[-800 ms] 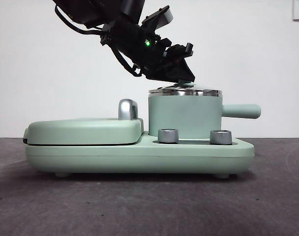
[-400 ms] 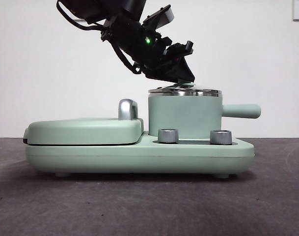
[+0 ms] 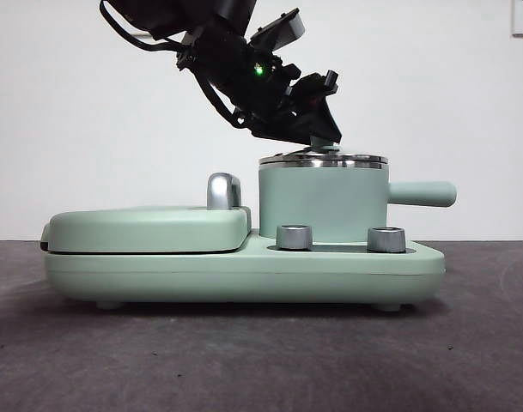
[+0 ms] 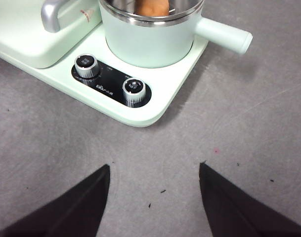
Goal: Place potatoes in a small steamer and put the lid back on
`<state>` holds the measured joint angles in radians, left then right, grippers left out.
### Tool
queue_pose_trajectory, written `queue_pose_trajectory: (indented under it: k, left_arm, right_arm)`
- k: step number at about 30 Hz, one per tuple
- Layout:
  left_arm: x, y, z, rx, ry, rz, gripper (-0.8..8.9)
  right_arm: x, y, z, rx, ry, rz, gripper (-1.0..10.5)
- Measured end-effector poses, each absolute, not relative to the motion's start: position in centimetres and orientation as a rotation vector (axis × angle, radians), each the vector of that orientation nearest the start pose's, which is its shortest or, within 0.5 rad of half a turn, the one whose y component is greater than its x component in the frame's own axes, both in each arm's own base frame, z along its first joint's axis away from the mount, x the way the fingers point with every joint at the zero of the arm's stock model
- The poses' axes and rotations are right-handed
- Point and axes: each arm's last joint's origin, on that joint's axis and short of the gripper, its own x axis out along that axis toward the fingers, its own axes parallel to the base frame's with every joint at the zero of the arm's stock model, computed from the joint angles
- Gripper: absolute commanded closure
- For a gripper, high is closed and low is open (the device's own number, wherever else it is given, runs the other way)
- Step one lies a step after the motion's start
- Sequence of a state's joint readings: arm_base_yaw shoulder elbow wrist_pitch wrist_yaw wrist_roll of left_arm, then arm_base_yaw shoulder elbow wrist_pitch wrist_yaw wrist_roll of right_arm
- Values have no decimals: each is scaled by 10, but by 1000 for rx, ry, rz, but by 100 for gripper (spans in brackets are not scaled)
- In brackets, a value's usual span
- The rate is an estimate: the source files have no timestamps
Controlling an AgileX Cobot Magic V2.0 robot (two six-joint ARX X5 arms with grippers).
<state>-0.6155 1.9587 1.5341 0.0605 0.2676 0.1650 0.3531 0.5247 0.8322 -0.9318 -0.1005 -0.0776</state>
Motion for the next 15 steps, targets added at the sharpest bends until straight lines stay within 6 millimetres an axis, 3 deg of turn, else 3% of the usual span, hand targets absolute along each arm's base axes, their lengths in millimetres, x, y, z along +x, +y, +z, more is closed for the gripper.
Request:
queue_pose_trajectory:
  k: [8,12,15]
  left_arm:
    - [365,-268,274,218,305,-903,490]
    - [353,-254,303,184,304,-891,404]
    - [346,-236,330,103,304,-888,406]
  right_arm:
    - [79,32,311,-150,609,462,662]
    - [79,32,311,-150,609,462,662]
    - [79,32,311,-149,609,461,662]
